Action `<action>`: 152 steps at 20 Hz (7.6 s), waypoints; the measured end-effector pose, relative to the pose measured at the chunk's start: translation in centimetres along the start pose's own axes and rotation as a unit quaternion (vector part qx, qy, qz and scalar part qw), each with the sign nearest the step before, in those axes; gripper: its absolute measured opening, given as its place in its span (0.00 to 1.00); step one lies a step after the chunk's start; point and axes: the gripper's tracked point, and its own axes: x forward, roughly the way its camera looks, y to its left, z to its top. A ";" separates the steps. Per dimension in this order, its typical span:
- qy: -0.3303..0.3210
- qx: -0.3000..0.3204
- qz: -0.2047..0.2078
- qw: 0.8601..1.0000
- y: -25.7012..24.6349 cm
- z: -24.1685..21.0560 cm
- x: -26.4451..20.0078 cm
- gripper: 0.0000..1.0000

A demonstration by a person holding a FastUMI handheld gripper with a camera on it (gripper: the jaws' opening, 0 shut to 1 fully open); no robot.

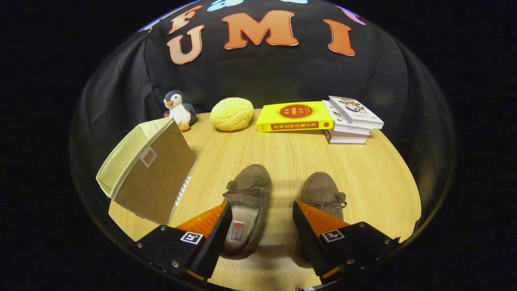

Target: Open the storage box then place both shoes into the box .Put the left shoe in first, then the right shoe, with the right side of both shoes facing outward in a uniform manner.

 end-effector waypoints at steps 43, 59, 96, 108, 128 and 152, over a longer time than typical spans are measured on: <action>0.057 0.071 0.105 0.990 22.9 14.7 -1.6 0.04; 0.207 0.023 0.043 0.977 32.1 5.2 9.0 0.05; 0.006 0.034 0.062 0.997 2.8 5.6 -6.7 0.94; 0.049 0.066 -0.047 0.995 -11.3 -3.0 -3.7 0.95; 0.121 0.082 -0.026 0.989 -14.1 -5.3 5.7 0.30; 0.068 0.034 0.075 0.994 13.6 10.2 -2.8 0.04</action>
